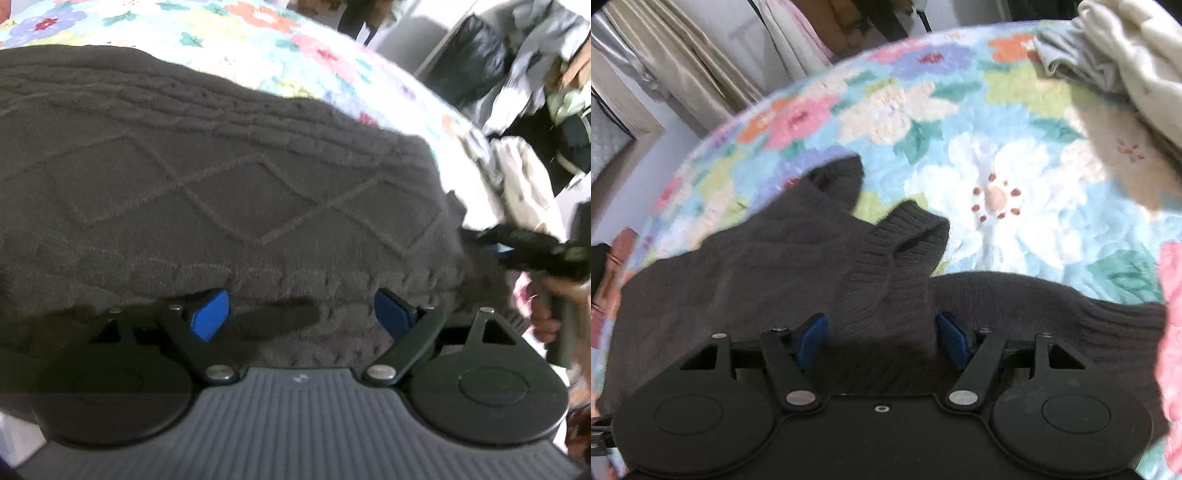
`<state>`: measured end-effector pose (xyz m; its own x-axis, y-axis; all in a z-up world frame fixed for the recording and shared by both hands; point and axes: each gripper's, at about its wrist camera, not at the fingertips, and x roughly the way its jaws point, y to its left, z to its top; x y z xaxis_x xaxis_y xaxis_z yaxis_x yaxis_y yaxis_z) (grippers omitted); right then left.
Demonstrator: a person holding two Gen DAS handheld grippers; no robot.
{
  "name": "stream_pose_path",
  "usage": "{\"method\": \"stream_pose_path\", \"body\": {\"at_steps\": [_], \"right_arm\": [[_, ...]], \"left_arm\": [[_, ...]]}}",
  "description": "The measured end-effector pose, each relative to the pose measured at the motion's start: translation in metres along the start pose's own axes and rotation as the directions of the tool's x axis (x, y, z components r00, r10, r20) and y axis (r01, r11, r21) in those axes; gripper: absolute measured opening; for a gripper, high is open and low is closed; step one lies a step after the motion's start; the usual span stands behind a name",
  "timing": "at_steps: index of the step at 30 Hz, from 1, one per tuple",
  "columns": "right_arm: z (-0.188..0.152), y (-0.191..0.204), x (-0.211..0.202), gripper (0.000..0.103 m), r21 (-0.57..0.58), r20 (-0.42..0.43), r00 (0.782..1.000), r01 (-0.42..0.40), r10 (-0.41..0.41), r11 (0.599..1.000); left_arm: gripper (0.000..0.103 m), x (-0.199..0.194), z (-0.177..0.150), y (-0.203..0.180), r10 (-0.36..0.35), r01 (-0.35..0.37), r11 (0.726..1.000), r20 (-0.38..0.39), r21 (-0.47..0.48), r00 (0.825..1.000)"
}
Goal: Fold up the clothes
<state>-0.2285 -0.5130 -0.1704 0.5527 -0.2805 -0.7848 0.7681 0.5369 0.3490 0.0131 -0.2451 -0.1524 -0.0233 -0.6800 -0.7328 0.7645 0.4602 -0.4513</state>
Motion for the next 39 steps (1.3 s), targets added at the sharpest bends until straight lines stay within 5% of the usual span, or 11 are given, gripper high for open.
{"method": "stream_pose_path", "body": {"at_steps": [2, 3, 4, 10, 15, 20, 25, 32, 34, 36, 39], "right_arm": [[-0.001, 0.017, 0.003, 0.058, -0.114, 0.051, 0.999, 0.011, -0.005, 0.993], [-0.003, 0.026, -0.001, 0.021, -0.156, 0.081, 0.997, 0.001, 0.012, 0.988], [-0.004, 0.035, -0.008, 0.014, -0.175, 0.104, 0.994, -0.027, 0.046, 0.984], [-0.015, 0.095, -0.053, 0.013, -0.29, 0.2, 0.941, -0.21, 0.273, 0.934], [-0.056, 0.145, -0.071, 0.013, -0.338, 0.061, 0.861, -0.458, 0.505, 0.822], [-0.102, 0.167, -0.047, 0.013, -0.334, -0.109, 0.855, -0.513, 0.508, 0.791], [-0.129, 0.176, -0.034, 0.013, -0.324, -0.23, 0.839, -0.545, 0.494, 0.774], [-0.112, 0.158, -0.054, 0.02, -0.262, -0.241, 0.855, -0.512, 0.459, 0.818], [-0.1, 0.142, -0.074, 0.04, -0.271, -0.165, 0.888, -0.459, 0.429, 0.846], [-0.086, 0.122, -0.09, 0.045, -0.265, -0.091, 0.932, -0.362, 0.35, 0.894], [-0.071, 0.076, -0.094, 0.046, -0.098, -0.073, 0.976, -0.212, 0.205, 0.972]], "left_arm": [[0.085, -0.002, 0.0, 0.002, -0.015, 0.015, 1.0, 0.018, -0.002, 1.0], [0.084, -0.004, 0.0, 0.003, -0.022, 0.022, 1.0, 0.027, -0.003, 0.999], [0.084, -0.005, 0.0, 0.004, -0.029, 0.029, 1.0, 0.036, -0.004, 0.999], [0.084, -0.021, 0.003, 0.01, -0.098, 0.101, 0.995, 0.1, -0.024, 0.99], [0.086, -0.047, 0.005, 0.02, -0.165, 0.179, 0.982, 0.197, -0.06, 0.966], [0.086, -0.049, 0.003, 0.024, -0.194, 0.208, 0.976, 0.166, -0.07, 0.967], [0.088, -0.025, -0.002, 0.021, -0.121, 0.125, 0.991, 0.067, -0.055, 0.99], [0.088, -0.007, -0.008, 0.026, 0.015, -0.015, 1.0, 0.021, -0.014, 1.0], [0.088, -0.007, -0.008, 0.03, 0.013, -0.013, 1.0, 0.022, -0.028, 1.0], [0.088, -0.009, -0.006, 0.034, 0.012, -0.01, 0.999, 0.03, -0.052, 0.999], [0.088, -0.011, -0.005, 0.039, 0.001, 0.002, 0.997, 0.046, -0.079, 0.999]]}}
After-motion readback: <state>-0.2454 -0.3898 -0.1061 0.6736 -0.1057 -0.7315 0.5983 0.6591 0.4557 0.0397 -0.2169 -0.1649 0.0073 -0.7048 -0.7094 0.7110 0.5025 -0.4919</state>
